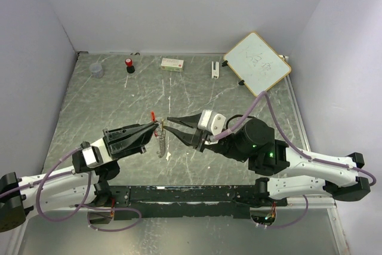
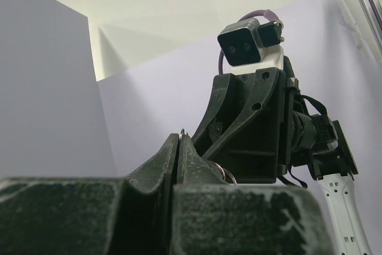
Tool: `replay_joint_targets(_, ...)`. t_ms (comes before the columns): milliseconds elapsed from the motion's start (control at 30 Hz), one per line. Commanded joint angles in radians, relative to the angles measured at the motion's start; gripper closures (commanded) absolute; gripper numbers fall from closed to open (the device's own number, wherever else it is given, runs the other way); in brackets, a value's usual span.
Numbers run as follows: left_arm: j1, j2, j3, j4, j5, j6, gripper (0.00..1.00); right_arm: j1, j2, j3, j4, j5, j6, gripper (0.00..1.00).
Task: Remove the keys from the keyring
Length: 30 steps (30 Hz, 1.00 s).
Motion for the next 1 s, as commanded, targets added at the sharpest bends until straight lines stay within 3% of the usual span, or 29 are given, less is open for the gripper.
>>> replay_joint_targets(0, 0.004, 0.006, 0.016, 0.077, 0.013, -0.020, 0.93, 0.004, 0.002, -0.010, 0.048, -0.030, 0.014, 0.75)
replay_joint_targets(733, 0.004, 0.015, 0.006, 0.128, 0.010, -0.025, 0.93, 0.003, 0.042, -0.014, 0.080, -0.063, 0.026, 0.74)
replay_joint_targets(967, 0.004, 0.013, 0.000, 0.151, 0.011, -0.031, 0.93, 0.004, 0.060, -0.009, 0.084, -0.051, 0.020, 0.83)
